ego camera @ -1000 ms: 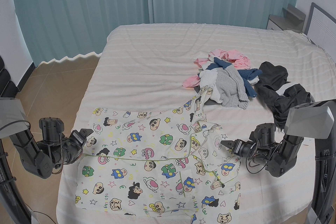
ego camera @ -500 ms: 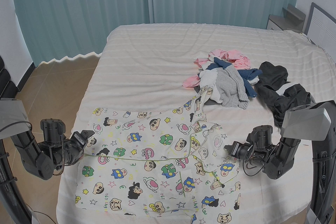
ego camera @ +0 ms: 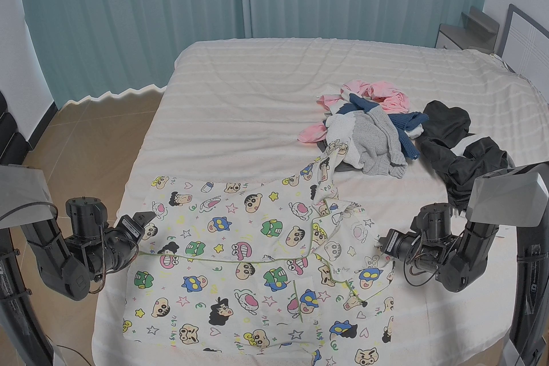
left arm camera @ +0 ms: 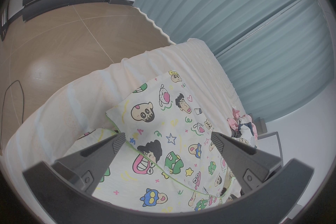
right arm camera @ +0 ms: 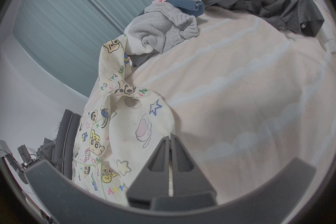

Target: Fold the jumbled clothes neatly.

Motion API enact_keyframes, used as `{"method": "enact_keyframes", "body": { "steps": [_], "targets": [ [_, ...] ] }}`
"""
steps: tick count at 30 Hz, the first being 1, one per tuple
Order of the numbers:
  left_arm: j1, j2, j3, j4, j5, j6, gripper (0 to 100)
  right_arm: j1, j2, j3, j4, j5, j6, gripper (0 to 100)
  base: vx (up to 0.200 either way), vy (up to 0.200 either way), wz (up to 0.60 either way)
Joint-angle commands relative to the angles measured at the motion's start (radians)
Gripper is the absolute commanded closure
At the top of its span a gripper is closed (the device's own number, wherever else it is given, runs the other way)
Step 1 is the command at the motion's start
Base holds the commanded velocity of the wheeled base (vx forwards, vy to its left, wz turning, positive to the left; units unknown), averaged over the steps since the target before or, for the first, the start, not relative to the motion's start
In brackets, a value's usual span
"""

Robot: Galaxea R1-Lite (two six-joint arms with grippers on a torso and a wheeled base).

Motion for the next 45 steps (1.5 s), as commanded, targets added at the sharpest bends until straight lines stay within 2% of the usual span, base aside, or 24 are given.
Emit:
{"method": "enact_keyframes", "body": {
  "steps": [1, 11, 15, 16, 18, 22, 26, 34, 35, 45],
  "targets": [
    [0.001, 0.03, 0.003, -0.022, 0.002, 0.0, 0, -0.016, -0.07, 0.047, 0.019, -0.001, -0.011, 100, 0.0, 0.0, 0.0],
    [0.003, 0.053, 0.012, -0.068, 0.002, 0.0, 0, -0.076, -0.113, 0.089, 0.071, -0.007, -0.123, 100, 0.0, 0.0, 0.0],
    [0.003, 0.054, 0.012, -0.068, 0.002, 0.0, 0, -0.091, -0.111, 0.089, 0.074, -0.033, -0.14, 100, 0.0, 0.0, 0.0],
    [0.003, 0.054, 0.012, -0.068, 0.002, 0.0, 0, -0.11, -0.102, 0.087, 0.091, -0.07, -0.18, 100, 0.0, 0.0, 0.0],
    [0.003, 0.054, 0.012, -0.068, 0.002, 0.0, 0, -0.116, -0.096, 0.089, 0.099, -0.078, -0.198, 100, 0.0, 0.0, 0.0],
    [0.003, 0.056, 0.012, -0.068, 0.002, 0.0, 0, -0.119, -0.09, 0.084, 0.119, -0.089, -0.204, 100, 0.0, 0.0, 0.0],
    [0.008, 0.056, 0.01, -0.068, 0.002, 0.0, 0, -0.134, -0.087, 0.075, 0.162, -0.138, -0.235, 100, 0.0, 0.0, 0.0],
    [0.008, 0.056, 0.009, -0.068, 0.002, 0.0, 0, -0.15, -0.087, 0.072, 0.183, -0.168, -0.264, 100, 0.0, 0.0, 0.0],
    [0.008, 0.056, 0.009, -0.068, 0.002, 0.0, 0, -0.159, -0.087, 0.063, 0.2, -0.188, -0.269, 100, 0.0, 0.0, 0.0],
    [0.008, 0.061, 0.007, -0.068, 0.002, 0.0, 0, -0.185, -0.093, 0.043, 0.247, -0.211, -0.287, 100, 0.0, 0.0, 0.0]
  ]
}}
